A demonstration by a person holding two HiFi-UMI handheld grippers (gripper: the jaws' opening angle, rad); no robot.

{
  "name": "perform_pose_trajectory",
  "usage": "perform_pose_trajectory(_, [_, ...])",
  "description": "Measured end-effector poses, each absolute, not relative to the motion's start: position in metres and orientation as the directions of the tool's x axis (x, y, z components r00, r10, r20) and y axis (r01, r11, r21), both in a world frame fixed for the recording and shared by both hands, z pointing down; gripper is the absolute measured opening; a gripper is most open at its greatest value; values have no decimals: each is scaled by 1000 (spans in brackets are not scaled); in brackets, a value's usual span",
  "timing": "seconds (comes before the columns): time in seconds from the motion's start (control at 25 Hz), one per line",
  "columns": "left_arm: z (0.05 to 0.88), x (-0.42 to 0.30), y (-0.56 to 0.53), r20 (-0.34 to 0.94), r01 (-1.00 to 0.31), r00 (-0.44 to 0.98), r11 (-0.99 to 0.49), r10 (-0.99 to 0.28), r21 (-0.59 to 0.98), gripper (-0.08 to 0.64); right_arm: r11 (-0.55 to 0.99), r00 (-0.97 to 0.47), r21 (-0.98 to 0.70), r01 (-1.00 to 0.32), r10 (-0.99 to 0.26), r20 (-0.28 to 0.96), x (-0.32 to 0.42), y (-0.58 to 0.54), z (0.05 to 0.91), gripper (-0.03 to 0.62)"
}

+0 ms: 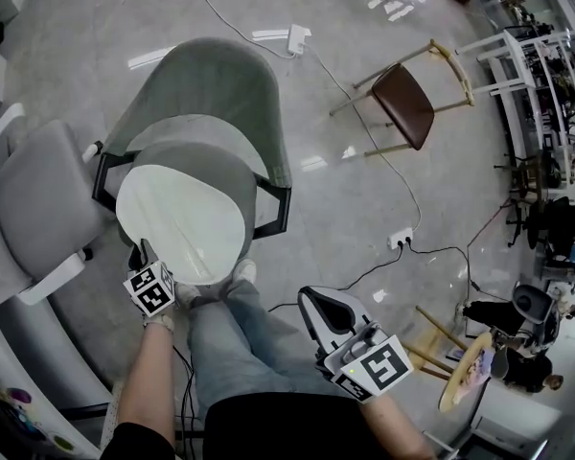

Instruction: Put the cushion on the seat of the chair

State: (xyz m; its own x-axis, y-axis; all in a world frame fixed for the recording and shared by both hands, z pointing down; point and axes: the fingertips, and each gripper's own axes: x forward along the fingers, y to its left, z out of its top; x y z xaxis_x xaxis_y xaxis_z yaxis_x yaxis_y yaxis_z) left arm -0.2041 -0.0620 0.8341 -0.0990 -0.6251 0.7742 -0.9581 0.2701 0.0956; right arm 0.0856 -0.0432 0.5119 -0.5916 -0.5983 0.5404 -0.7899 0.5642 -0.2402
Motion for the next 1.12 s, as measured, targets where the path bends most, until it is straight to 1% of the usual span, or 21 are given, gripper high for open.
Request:
perform_pose_trajectory(0.16, [848, -201, -59, 782, -938, -129, 332, -610, 104, 49, 558, -585, -241, -794, -593, 553, 88, -39, 518, 11])
perform_pose_trajectory(0.24, [855, -196, -60, 786, -938, -120, 329, -606, 111, 49, 557, -583, -242, -794, -590, 558, 88, -38, 522, 11])
perform_pose_trajectory(0.44, [872, -181, -71, 778, -938, -43, 293, -627, 184, 49, 565, -582, -233, -791, -580, 570, 86, -37, 529, 11])
perform_pose_trajectory(0.64, [879, -181, -88, 779, -935, -53, 305, -625, 182, 49, 561, -576, -231, -795, -580, 576, 86, -36, 533, 11])
perform_pose_trajectory(0.84, [883, -182, -116, 776, -954, -41, 256, -629, 158, 49, 550, -562, -224, -804, -580, 590, 89, -35, 535, 11])
perform_pose_trajectory(1.12, [902, -192, -134, 807, -972, -4, 192, -591, 135, 66, 532, -539, -212, -820, -592, 599, 92, -31, 540, 11])
